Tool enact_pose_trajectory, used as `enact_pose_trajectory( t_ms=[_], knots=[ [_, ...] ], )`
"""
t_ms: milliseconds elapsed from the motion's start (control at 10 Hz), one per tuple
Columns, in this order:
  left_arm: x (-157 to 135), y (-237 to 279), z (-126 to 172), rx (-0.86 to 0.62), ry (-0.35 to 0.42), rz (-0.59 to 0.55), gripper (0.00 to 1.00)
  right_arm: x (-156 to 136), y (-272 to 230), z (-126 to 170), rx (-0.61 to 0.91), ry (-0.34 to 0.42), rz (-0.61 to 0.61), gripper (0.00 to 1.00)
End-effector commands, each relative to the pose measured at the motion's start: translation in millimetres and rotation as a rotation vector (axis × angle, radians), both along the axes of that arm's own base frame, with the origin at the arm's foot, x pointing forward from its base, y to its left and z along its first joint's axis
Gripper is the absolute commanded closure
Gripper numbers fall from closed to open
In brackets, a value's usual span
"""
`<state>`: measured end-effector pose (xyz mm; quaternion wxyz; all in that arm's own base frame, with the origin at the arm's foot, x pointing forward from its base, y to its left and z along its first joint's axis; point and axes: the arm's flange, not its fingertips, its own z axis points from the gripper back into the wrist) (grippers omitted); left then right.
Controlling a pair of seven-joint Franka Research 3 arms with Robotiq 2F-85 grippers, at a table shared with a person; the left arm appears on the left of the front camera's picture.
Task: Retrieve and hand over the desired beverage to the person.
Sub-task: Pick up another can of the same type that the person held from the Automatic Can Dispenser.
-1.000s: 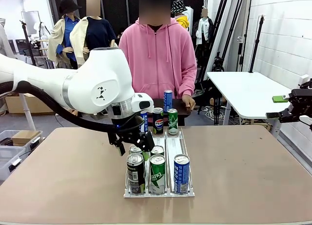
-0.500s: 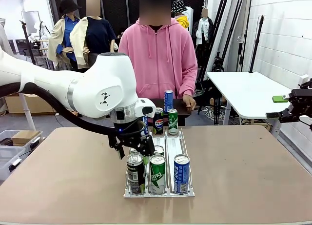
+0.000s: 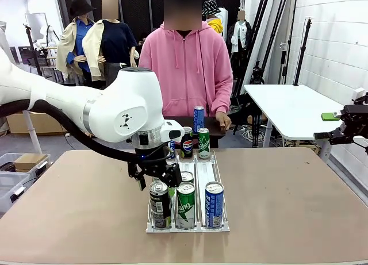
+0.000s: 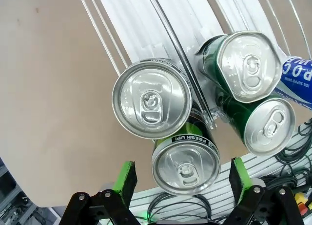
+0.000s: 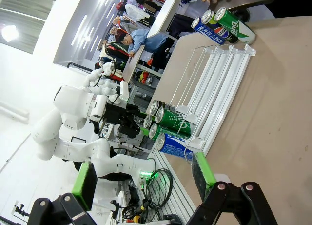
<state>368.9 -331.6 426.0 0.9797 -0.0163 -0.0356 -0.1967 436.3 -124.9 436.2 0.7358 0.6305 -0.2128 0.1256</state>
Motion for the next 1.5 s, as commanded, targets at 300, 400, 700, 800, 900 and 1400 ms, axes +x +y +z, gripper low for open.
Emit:
enact_pose_trajectory(
  t_ms=[300,400,700,800,900,1400],
  knots=[
    [6.1,-4.5,-14.7,0.008,0.002,0.045,0.0,-1.5,1.1,0.5,0.004,0.007,-0.01,0.0],
    [5.4,-4.4,-15.4,0.009,0.002,0.046,0.0,-1.5,1.1,0.5,0.004,0.007,-0.01,0.0],
    [8.0,-4.6,-18.0,0.008,-0.002,0.035,0.43,-1.5,1.1,0.5,0.004,0.007,-0.01,0.0],
    [8.5,-4.6,-18.2,0.008,-0.01,0.035,0.62,-1.5,1.1,0.5,0.004,0.007,-0.01,0.0],
    [8.9,-4.5,-18.8,0.007,-0.018,0.034,0.81,-1.5,1.1,0.5,0.004,0.007,-0.01,0.0],
    [6.9,-1.9,-16.0,-0.003,0.011,0.01,1.0,-1.5,1.1,0.5,0.004,0.007,-0.01,0.0]
  ],
)
